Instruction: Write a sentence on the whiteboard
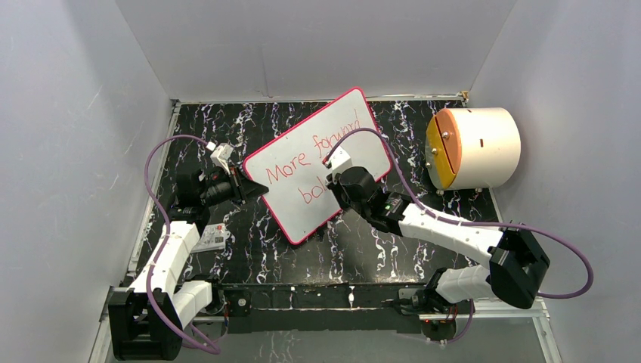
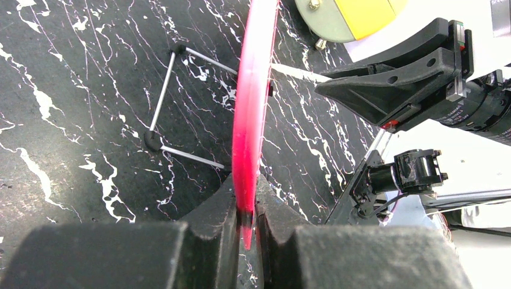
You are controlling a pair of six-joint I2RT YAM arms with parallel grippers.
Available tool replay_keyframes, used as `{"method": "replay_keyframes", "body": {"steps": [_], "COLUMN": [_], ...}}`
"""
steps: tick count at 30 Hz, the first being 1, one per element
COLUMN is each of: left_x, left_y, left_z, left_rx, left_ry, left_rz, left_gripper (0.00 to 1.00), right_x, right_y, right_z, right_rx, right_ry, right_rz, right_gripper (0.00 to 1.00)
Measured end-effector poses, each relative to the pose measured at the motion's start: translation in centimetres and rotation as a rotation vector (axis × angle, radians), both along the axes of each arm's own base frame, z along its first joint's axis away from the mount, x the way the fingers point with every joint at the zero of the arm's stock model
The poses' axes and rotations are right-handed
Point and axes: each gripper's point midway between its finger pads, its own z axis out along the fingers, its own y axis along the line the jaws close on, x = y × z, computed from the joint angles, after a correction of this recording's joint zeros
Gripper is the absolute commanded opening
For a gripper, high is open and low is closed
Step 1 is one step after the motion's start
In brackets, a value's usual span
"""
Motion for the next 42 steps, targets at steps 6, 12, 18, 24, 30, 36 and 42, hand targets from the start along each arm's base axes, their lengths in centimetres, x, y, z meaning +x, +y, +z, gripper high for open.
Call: {"method": "replay_keyframes", "body": {"steps": [6, 12, 18, 24, 30, 36, 42], "left_x": [0.0, 0.0, 0.0, 0.0, -0.1, -0.1, -0.1], "left_y": [0.0, 0.0, 0.0, 0.0, 0.0, 0.0, 0.0], "left_z": [0.0, 0.0, 0.0, 0.0, 0.0, 0.0, 0.0], "left_rx": [0.0, 0.0, 0.0, -0.001, -0.002, -0.002, -0.002], "left_ry": [0.0, 0.001, 0.001, 0.001, 0.001, 0.001, 0.0], "left_rz": [0.0, 0.0, 0.0, -0.002, -0.004, -0.004, -0.004], "left_gripper": [0.0, 0.0, 0.0, 0.0, 0.0, 0.0, 0.0], "right_x": [-0.2, -0.9, -1.5, -1.3, -0.6, 0.0, 0.1], "right_y": [0.2, 0.0, -0.8, -1.4, -1.7, -1.5, -1.4], "right_z": [-0.1, -0.8, -2.0, -2.2, -1.8, -1.2, -1.0], "right_rx": [0.004, -0.004, -0.038, -0.057, -0.053, -0.028, -0.021], "right_ry": [0.008, 0.03, 0.056, 0.051, 0.027, 0.004, -0.002], "right_rz": [0.016, 0.036, 0.037, 0.012, -0.023, -0.036, -0.036], "right_gripper": [0.0, 0.0, 0.0, 0.0, 0.0, 0.0, 0.0]}}
